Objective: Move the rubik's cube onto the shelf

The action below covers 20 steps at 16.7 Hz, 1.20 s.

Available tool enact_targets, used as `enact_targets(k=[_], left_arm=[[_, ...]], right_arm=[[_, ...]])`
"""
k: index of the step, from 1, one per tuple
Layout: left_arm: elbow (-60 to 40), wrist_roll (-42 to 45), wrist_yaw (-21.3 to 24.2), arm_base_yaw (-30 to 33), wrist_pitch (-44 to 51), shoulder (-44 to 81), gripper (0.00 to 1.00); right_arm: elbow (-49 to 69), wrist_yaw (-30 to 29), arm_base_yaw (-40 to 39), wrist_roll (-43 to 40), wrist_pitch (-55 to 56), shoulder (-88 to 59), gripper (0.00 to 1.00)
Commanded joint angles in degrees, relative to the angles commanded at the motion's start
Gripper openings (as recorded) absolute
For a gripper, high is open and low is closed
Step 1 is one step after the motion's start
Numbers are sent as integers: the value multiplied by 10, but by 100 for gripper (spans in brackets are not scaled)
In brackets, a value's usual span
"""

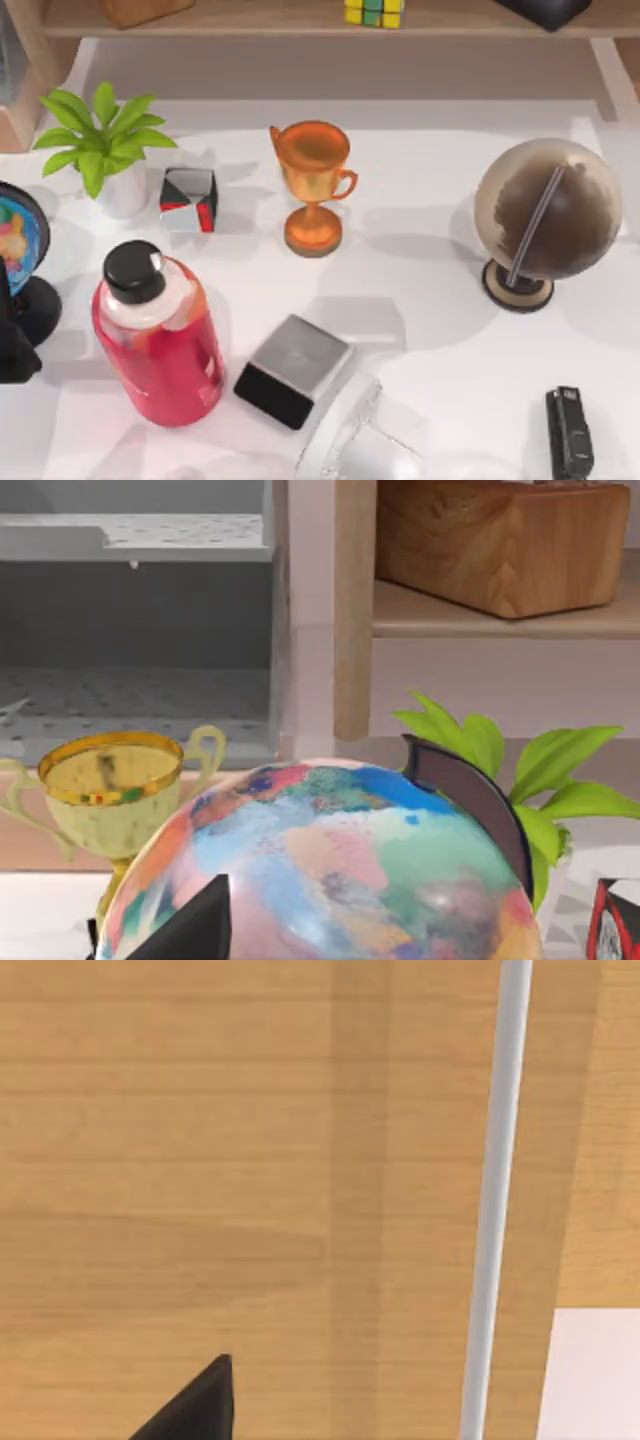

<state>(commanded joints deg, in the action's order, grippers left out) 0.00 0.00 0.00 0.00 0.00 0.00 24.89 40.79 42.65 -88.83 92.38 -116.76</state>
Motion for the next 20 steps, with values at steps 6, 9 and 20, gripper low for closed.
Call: enact_targets(k=[6, 9, 20], left_arm=[[0, 0, 0, 0, 0, 0, 100], [0, 0, 0, 0, 0, 0, 100], [0, 0, 0, 0, 0, 0, 100]], right_arm=[[43, -31, -30, -1, -29, -12, 100], [45, -32, -32, -1, -31, -13, 100], [45, -32, -32, -1, -31, -13, 25]])
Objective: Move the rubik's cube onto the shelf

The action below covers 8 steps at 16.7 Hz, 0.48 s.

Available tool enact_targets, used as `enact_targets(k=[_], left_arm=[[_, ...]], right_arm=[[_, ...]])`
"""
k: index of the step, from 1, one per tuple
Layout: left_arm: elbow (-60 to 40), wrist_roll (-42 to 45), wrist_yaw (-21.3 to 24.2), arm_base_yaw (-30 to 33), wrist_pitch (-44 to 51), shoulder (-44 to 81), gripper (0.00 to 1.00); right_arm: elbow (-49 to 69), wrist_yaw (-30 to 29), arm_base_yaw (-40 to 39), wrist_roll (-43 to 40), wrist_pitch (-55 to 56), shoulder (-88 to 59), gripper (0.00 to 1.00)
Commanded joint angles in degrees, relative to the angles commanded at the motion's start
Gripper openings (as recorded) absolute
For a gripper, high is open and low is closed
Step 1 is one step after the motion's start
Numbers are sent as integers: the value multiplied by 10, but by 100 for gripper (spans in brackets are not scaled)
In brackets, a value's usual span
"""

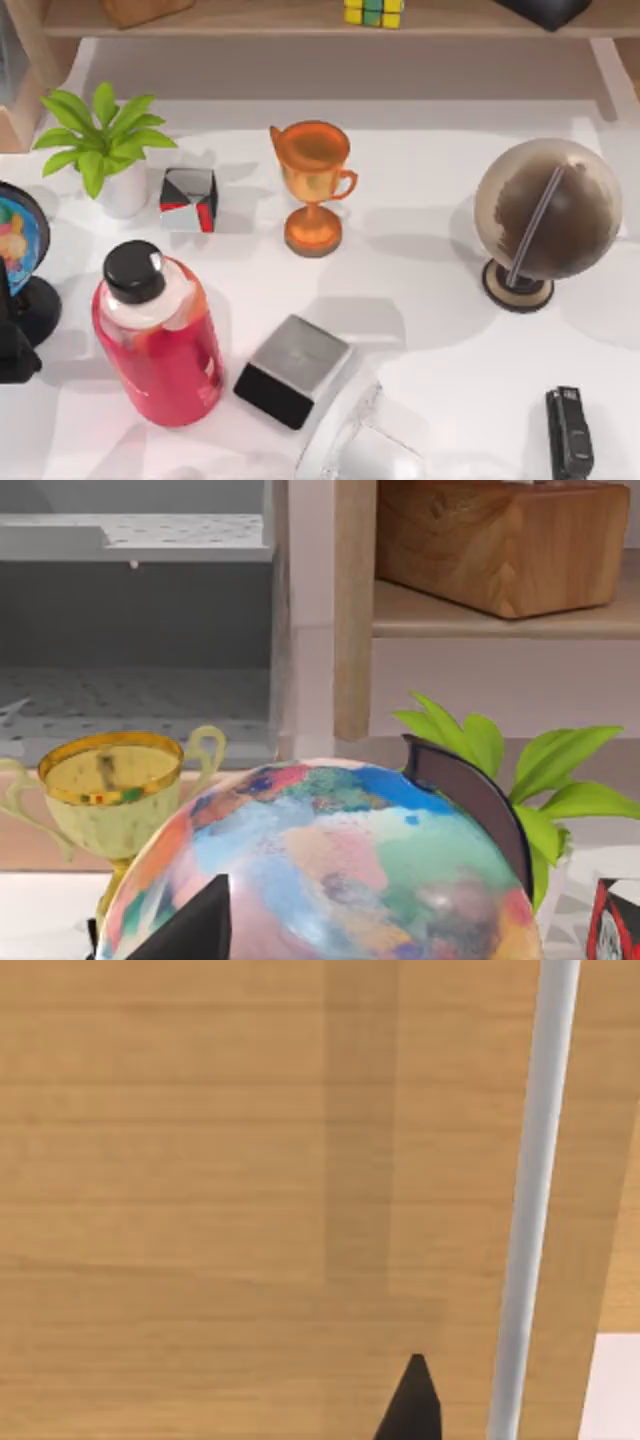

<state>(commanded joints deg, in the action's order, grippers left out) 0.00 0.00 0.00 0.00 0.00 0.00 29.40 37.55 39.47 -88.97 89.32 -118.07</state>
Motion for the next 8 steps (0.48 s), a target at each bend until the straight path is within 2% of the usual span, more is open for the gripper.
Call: enact_targets(k=[3, 8], left_arm=[[0, 0, 0, 0, 0, 0, 100], [0, 0, 0, 0, 0, 0, 100]], right_arm=[[0, 0, 0, 0, 0, 0, 2], [0, 0, 0, 0, 0, 0, 0]])
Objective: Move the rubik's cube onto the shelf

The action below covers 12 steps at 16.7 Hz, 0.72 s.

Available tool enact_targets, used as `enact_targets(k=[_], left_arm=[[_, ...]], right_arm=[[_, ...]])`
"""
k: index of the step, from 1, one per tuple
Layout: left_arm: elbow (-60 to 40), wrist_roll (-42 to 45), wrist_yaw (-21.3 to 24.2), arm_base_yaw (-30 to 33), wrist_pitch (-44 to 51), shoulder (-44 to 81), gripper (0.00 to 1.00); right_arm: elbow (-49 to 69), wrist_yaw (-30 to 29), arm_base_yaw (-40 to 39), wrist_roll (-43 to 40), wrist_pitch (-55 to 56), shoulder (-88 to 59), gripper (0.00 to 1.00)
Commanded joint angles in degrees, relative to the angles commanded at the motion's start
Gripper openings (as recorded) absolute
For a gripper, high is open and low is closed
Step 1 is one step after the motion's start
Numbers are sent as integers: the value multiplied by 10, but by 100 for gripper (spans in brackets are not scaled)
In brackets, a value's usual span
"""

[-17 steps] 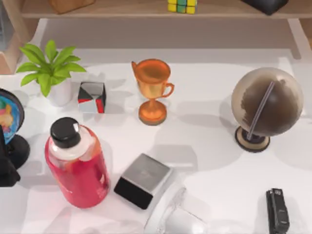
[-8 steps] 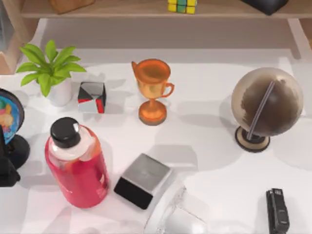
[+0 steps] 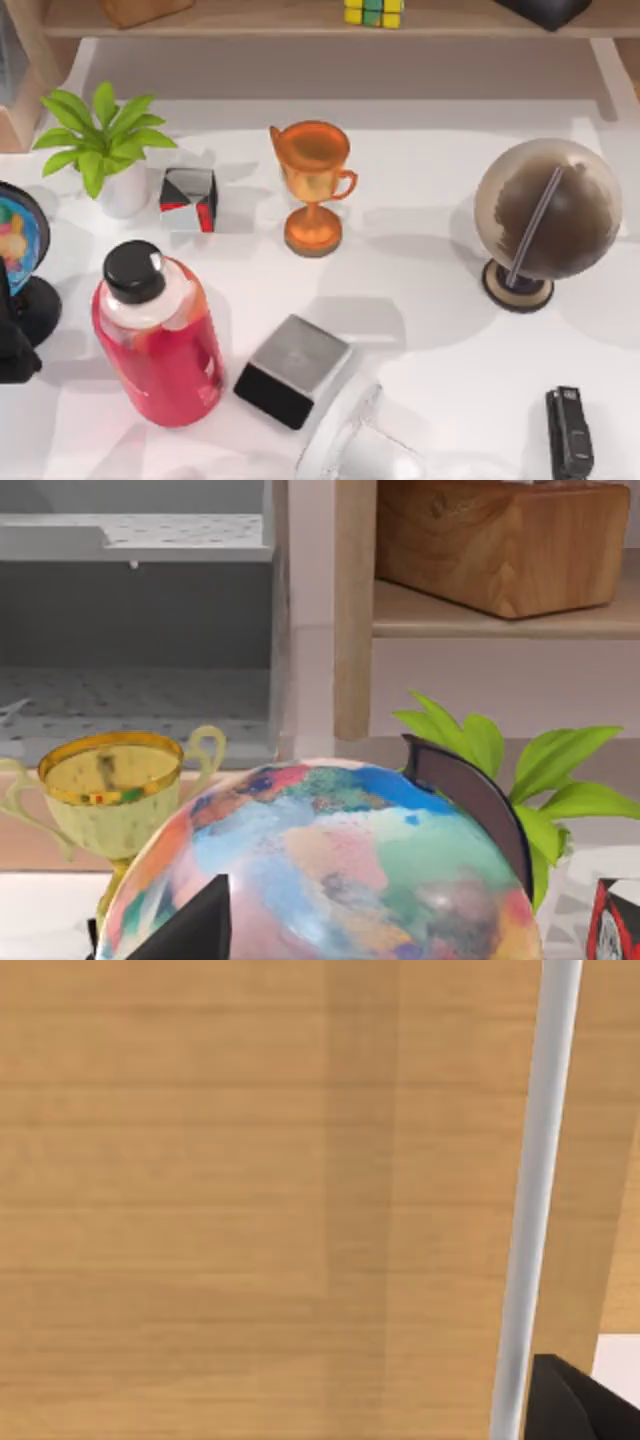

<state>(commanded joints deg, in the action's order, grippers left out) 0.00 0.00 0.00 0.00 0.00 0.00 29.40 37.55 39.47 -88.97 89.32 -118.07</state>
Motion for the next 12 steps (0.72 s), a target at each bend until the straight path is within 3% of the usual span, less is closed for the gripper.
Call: enact_targets(k=[6, 12], left_arm=[[0, 0, 0, 0, 0, 0, 100], [0, 0, 0, 0, 0, 0, 100]], right_arm=[[9, -5, -4, -1, -5, -3, 0], [103, -55, -54, -1, -65, -39, 0]])
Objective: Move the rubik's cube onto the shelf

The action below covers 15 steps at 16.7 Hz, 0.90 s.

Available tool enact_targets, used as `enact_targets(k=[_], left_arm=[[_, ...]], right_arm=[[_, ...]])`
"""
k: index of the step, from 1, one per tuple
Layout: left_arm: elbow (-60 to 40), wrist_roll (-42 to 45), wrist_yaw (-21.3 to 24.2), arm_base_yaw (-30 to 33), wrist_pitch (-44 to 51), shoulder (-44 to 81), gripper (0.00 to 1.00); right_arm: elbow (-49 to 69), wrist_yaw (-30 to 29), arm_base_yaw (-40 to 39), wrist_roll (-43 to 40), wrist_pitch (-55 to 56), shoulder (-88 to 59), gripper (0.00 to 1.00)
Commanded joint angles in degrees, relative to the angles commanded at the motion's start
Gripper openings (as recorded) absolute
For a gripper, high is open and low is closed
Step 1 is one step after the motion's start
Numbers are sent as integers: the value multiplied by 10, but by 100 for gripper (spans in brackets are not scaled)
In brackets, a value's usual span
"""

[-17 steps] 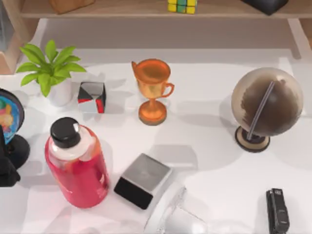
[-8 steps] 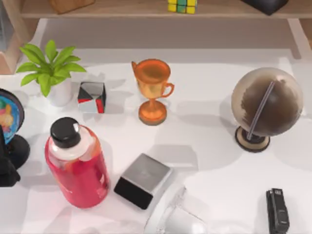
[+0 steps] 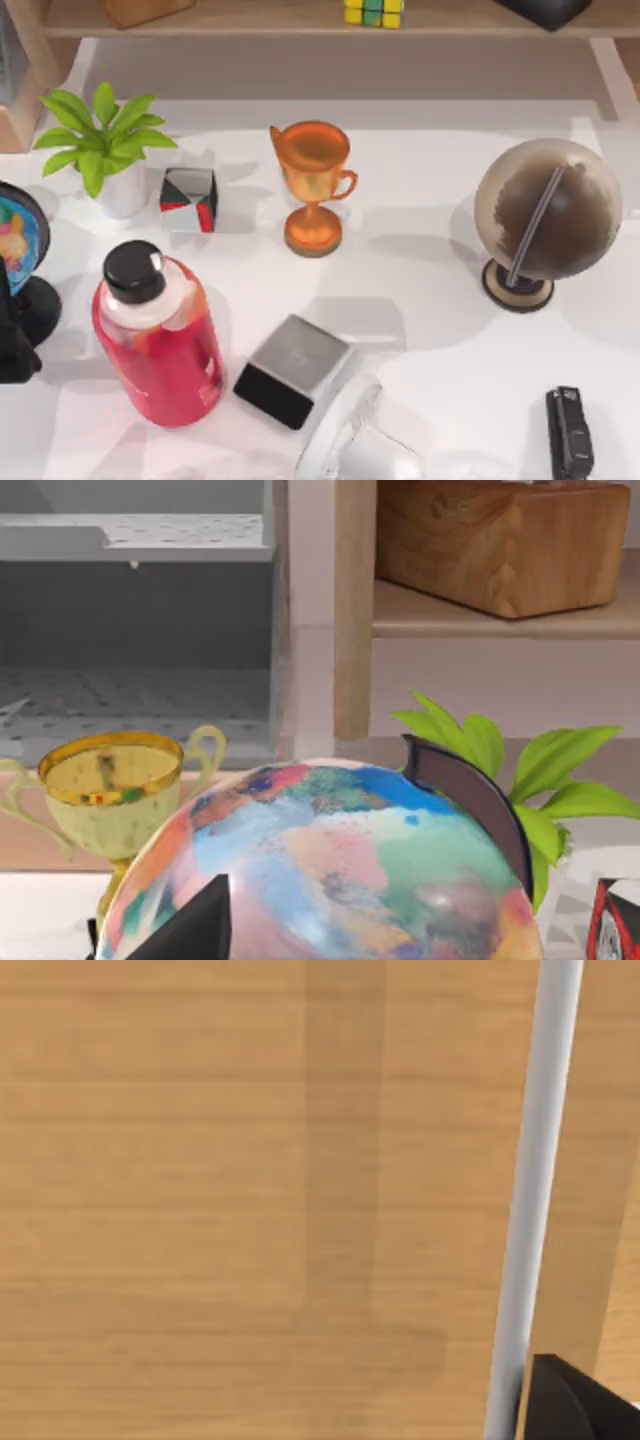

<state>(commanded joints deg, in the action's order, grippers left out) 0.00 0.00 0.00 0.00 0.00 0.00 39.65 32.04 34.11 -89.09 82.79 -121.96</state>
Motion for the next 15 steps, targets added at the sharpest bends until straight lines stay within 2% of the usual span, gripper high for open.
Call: enact_targets(k=[8, 15], left_arm=[[0, 0, 0, 0, 0, 0, 100], [0, 0, 0, 0, 0, 0, 100]], right_arm=[[30, -14, -12, -2, -16, -7, 0], [141, -53, -50, -2, -82, -56, 0]])
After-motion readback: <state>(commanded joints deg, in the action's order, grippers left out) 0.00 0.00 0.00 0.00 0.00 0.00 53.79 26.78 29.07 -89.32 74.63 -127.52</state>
